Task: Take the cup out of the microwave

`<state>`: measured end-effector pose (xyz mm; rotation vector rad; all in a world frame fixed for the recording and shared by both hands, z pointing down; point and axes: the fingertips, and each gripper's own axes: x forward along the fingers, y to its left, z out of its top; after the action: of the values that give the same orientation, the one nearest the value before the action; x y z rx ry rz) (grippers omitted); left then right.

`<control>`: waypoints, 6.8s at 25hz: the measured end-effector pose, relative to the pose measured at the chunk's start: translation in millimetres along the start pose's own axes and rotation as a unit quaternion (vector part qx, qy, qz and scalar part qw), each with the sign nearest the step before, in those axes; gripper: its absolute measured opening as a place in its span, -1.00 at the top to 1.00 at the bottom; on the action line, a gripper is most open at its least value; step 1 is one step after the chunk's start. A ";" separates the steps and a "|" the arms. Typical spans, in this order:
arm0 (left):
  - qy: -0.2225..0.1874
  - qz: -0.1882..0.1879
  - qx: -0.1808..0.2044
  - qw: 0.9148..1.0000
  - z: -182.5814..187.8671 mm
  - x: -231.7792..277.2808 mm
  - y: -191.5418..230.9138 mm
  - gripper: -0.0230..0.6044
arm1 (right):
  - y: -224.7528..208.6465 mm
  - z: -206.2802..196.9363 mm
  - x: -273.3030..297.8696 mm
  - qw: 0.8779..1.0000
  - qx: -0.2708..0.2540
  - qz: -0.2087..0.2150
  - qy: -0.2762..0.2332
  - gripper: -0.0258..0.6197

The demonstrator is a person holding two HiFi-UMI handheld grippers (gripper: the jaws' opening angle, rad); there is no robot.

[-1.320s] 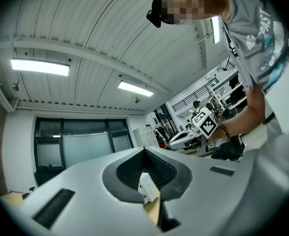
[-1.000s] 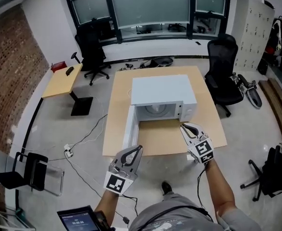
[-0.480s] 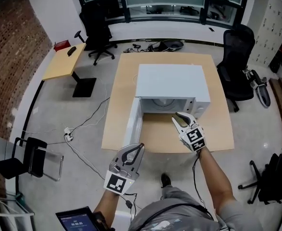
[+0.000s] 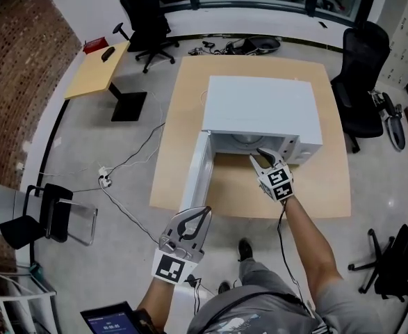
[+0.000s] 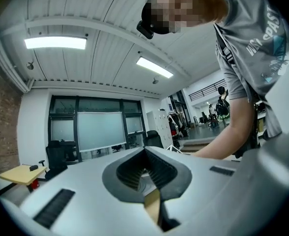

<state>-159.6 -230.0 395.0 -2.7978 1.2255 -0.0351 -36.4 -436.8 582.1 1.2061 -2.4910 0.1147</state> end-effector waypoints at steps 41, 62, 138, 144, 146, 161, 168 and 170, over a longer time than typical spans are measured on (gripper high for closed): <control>0.080 0.051 -0.041 0.995 -81.6 19.4 39.4 0.84 | -68.1 -84.0 141.4 0.992 0.063 -0.098 0.042 0.68; 0.050 0.035 -0.019 0.998 -41.3 -22.9 11.1 0.84 | -17.7 -38.7 63.7 0.995 0.046 -0.087 0.007 0.69; -0.113 -0.129 0.081 0.982 127.4 -192.8 -184.8 0.84 | 256.9 147.3 -515.9 0.984 0.004 -0.062 -0.165 0.69; -0.106 -0.137 0.088 0.981 129.8 -146.2 -206.9 0.84 | 223.7 118.2 -561.2 0.984 0.017 -0.084 -0.157 0.69; -0.103 -0.134 0.085 0.982 125.4 -132.4 -214.7 0.84 | 210.7 108.1 -573.9 0.984 0.019 -0.085 -0.155 0.69; -0.080 -0.139 0.074 0.984 83.8 -50.3 -256.6 0.84 | 115.8 41.3 -611.6 0.982 0.045 -0.103 -0.149 0.69; -0.060 -0.137 0.071 0.986 67.1 -17.0 -253.2 0.84 | 72.0 23.7 -594.3 0.981 0.059 -0.110 -0.146 0.69; -0.054 -0.136 0.069 0.987 63.2 -8.0 -251.8 0.84 | 59.9 20.2 -587.7 0.981 0.065 -0.110 -0.145 0.69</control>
<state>22.9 -49.7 354.5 -2.7821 0.7791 0.0124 243.8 32.0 356.2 1.6498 -2.6033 0.0456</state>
